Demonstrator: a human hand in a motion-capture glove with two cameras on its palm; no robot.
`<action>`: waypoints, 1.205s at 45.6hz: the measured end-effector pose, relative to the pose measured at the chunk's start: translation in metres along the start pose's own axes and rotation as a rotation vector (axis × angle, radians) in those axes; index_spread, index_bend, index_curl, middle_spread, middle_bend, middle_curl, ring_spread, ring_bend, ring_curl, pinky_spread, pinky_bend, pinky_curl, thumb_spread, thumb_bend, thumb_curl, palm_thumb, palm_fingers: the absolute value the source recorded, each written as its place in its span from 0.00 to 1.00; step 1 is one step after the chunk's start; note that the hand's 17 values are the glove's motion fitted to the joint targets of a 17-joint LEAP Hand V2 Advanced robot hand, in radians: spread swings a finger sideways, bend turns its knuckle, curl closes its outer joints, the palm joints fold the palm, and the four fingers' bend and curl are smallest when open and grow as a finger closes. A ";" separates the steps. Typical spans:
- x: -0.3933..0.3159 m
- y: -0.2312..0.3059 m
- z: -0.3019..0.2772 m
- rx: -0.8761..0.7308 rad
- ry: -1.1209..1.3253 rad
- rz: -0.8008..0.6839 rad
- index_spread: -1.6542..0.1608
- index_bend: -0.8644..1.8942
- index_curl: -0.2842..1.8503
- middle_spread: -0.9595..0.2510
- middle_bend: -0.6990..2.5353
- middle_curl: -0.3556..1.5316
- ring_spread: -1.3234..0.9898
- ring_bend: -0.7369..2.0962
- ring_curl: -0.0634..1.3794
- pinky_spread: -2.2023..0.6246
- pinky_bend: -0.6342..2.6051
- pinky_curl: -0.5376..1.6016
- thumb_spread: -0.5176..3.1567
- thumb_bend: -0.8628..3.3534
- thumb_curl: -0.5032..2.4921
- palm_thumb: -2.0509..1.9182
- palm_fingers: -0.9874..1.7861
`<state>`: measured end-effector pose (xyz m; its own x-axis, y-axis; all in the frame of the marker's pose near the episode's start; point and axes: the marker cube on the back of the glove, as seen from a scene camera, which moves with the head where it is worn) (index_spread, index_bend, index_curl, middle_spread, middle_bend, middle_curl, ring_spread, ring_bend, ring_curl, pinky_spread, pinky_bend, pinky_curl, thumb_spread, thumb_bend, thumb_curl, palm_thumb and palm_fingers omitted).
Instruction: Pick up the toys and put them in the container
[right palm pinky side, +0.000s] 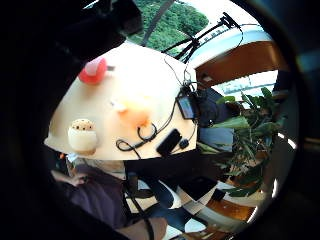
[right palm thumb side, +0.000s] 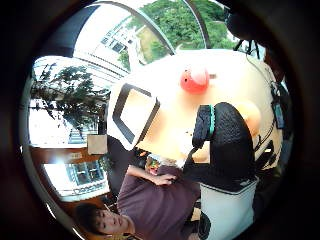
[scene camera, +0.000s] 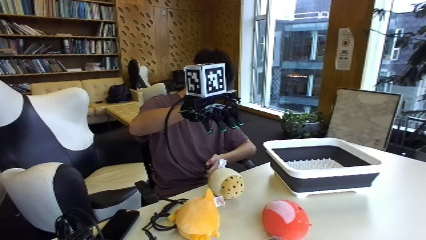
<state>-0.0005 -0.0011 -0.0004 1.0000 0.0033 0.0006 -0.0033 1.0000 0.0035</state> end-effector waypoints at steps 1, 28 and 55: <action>0.000 0.000 0.000 0.001 0.000 -0.001 0.86 0.38 0.15 0.78 0.26 0.20 0.56 0.35 0.07 0.78 0.34 0.29 0.26 0.24 0.18 0.56 0.47; -0.005 -0.008 -0.017 -0.031 0.028 -0.002 0.79 0.38 0.23 0.72 0.27 0.28 0.54 0.42 0.16 0.79 0.41 0.38 0.54 0.25 0.23 0.54 0.41; 0.039 -0.030 0.007 -0.109 0.057 0.111 0.78 0.37 0.27 0.72 0.28 0.34 0.55 0.45 0.20 0.79 0.43 0.40 0.56 0.24 0.26 0.53 0.36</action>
<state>0.0387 -0.0311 0.0067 0.9919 0.1111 -0.0620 -0.1171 0.9879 -0.1020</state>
